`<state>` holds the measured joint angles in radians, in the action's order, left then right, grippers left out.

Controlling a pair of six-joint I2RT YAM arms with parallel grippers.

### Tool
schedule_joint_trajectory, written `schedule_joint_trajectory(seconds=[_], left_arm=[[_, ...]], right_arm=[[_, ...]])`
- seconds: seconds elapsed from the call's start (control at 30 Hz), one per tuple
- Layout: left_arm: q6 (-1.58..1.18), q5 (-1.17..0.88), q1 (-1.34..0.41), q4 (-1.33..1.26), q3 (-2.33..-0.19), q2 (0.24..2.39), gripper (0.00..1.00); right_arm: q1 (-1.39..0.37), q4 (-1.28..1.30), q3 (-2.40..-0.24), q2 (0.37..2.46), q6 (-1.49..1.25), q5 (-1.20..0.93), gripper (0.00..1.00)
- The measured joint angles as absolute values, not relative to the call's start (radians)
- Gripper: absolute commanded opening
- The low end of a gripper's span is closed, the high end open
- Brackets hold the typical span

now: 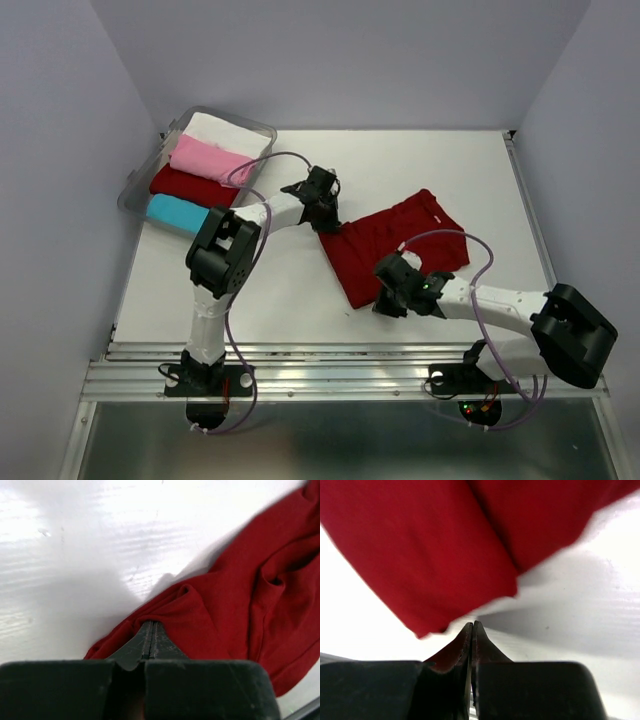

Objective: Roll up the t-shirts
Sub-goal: Roll the T-shirt to the center of the board.

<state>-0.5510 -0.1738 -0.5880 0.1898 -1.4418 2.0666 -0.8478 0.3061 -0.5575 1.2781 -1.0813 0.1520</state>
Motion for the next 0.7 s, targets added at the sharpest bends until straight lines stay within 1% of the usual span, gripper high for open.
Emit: schedule_joint_trajectory(seconds=[0.03,0.07,0.2,0.27,0.3,0.37,0.47,0.57,0.7], left_arm=[[-0.543,-0.157,-0.587,0.199,-1.456,2.072,0.00],[-0.538,-0.146,-0.587,0.209,-1.464,2.072,0.00],[-0.513,-0.081,-0.582,0.261,-1.478,2.050,0.01],[-0.502,-0.051,-0.578,0.293,-1.478,2.018,0.06],[-0.495,-0.038,-0.575,0.313,-1.478,1.991,0.09],[-0.482,-0.019,-0.568,0.335,-1.478,1.922,0.11],[-0.474,-0.006,-0.549,0.347,-1.478,1.815,0.18],[-0.472,0.002,-0.512,0.332,-1.458,1.685,0.23],[-0.476,0.001,-0.447,0.320,-1.346,1.544,0.29]], right_arm=[[-0.855,0.334,-0.579,1.292,-1.081,0.163,0.06],[-0.860,0.364,-0.599,1.301,-1.079,0.176,0.06],[-0.865,0.481,-0.713,1.301,-1.035,0.257,0.18],[-0.865,0.529,-0.783,1.302,-1.000,0.294,0.22],[-0.865,0.555,-0.833,1.304,-0.978,0.316,0.27],[-0.873,0.590,-0.903,1.319,-0.941,0.348,0.34],[-0.897,0.628,-1.014,1.380,-0.884,0.393,0.40],[-0.929,0.665,-1.119,1.478,-0.821,0.432,0.52],[-0.959,0.694,-1.232,1.622,-0.744,0.467,0.58]])
